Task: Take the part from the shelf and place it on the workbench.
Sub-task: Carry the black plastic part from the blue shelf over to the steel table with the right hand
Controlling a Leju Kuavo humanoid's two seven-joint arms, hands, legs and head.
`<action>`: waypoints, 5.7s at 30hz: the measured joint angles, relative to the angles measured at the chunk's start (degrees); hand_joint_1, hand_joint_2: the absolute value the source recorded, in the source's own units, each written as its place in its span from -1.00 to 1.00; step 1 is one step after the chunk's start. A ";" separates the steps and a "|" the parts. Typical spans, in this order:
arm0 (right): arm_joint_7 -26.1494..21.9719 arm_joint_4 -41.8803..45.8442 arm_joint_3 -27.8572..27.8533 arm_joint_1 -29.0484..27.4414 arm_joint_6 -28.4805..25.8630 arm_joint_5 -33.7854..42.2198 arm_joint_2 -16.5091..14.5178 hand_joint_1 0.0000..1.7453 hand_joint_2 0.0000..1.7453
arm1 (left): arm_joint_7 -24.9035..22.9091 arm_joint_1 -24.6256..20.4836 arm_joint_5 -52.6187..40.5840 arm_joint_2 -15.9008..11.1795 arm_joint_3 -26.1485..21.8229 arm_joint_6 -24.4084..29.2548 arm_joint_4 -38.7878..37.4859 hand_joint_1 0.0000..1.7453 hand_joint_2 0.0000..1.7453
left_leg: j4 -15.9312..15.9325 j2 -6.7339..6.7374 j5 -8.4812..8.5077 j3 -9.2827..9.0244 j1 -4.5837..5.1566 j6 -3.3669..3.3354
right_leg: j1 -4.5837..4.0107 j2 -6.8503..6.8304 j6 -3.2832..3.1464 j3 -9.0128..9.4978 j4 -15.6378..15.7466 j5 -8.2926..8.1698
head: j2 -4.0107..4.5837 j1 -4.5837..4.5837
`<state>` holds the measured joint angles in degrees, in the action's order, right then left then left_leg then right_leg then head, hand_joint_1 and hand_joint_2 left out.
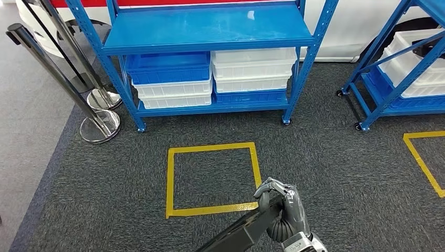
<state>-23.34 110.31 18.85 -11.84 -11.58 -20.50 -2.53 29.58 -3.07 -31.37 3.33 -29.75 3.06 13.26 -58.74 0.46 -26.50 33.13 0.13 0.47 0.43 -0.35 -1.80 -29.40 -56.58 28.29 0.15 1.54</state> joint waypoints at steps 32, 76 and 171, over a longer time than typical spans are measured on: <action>-0.01 -0.01 -0.27 -0.08 0.01 0.00 -0.01 1.00 1.00 | 0.00 0.12 0.01 0.04 -0.02 0.04 -0.01 -1.00 -1.00 | -3.64 -0.27 -3.41 0.70 -0.49 0.55 | 0.31 0.05 -0.24 -1.67 -0.92 -0.53 | 0.00 0.01; 10.82 -24.65 -7.94 19.80 1.08 -0.92 -1.12 1.00 1.00 | -6.19 -4.95 -7.72 0.56 4.45 -0.04 0.73 -1.00 -1.00 | 1.18 -2.69 0.51 -1.31 -1.01 -0.88 | 0.21 6.62 1.55 -4.31 -2.55 -0.93 | 0.00 -0.01; 4.01 -14.25 -11.56 8.13 0.42 2.45 -1.60 1.00 1.00 | -2.20 -5.01 -7.08 1.13 4.65 1.02 1.00 -1.00 -1.00 | 0.99 1.26 -0.11 -1.07 -0.84 -1.78 | 0.00 1.00 2.27 -8.58 -10.50 3.49 | 0.00 -0.04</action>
<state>-19.34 96.06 7.29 -3.71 -11.16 -18.05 -4.13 27.38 -8.09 -38.45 4.46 -25.10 4.08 14.26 -57.75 1.71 -26.61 32.07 -0.71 -1.31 0.42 0.65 0.46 -37.98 -67.08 31.78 0.15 1.49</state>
